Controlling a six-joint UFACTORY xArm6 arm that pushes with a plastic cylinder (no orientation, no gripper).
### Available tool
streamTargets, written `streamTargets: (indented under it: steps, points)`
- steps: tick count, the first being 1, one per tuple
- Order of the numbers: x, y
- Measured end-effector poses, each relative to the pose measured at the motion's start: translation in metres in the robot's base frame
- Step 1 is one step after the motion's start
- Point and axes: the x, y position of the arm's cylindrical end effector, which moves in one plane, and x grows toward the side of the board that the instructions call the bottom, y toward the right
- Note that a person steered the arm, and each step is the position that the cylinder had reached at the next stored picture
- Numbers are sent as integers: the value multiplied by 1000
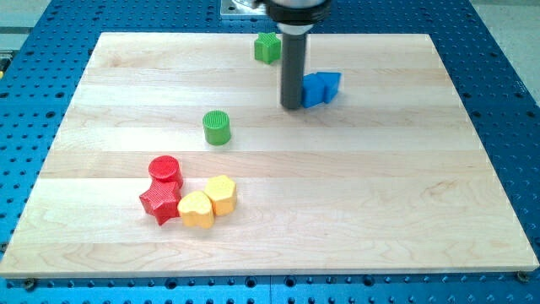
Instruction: Move the blue cube to the right of the green star
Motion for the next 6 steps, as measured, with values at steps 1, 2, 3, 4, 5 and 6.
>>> streamTargets:
  steps: [1, 2, 3, 4, 5, 6]
  points:
    - [1, 24]
    - [-57, 37]
    - [-80, 43]
    - [-46, 39]
    - [-51, 73]
    - [-94, 91]
